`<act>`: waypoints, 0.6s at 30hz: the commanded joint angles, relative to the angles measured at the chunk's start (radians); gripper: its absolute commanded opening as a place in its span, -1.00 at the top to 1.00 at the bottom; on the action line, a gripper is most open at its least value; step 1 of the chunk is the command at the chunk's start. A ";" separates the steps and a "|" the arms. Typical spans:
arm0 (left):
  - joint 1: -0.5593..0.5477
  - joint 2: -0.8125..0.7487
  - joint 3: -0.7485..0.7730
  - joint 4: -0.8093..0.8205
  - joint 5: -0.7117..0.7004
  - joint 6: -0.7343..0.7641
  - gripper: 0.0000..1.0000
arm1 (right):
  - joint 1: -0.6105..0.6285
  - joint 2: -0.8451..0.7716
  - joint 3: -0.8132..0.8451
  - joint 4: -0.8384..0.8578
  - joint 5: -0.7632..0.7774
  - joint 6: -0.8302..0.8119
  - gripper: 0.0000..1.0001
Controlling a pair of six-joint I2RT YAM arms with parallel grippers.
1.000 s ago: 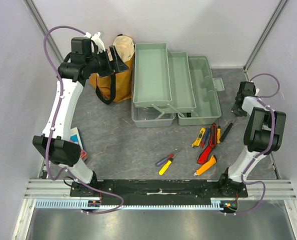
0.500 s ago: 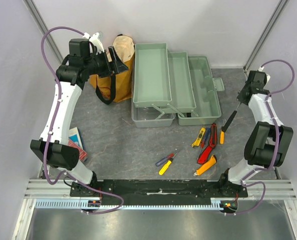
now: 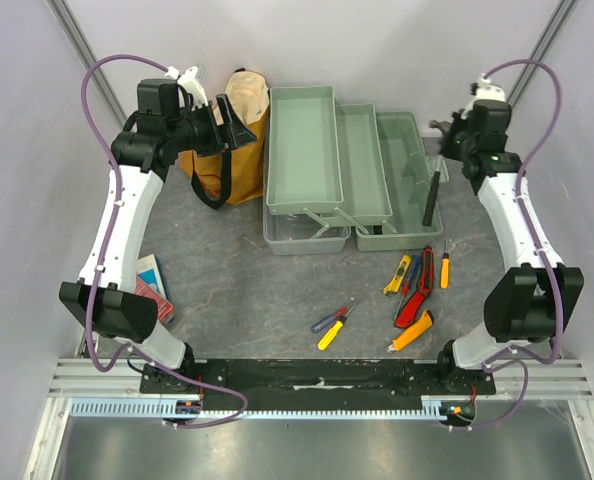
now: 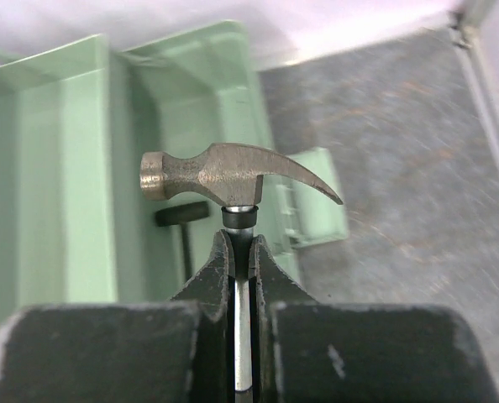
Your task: Pack the tool kit
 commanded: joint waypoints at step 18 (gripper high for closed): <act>0.005 -0.008 -0.001 0.037 0.012 -0.014 -0.58 | 0.208 0.461 0.191 0.322 0.011 -0.136 1.00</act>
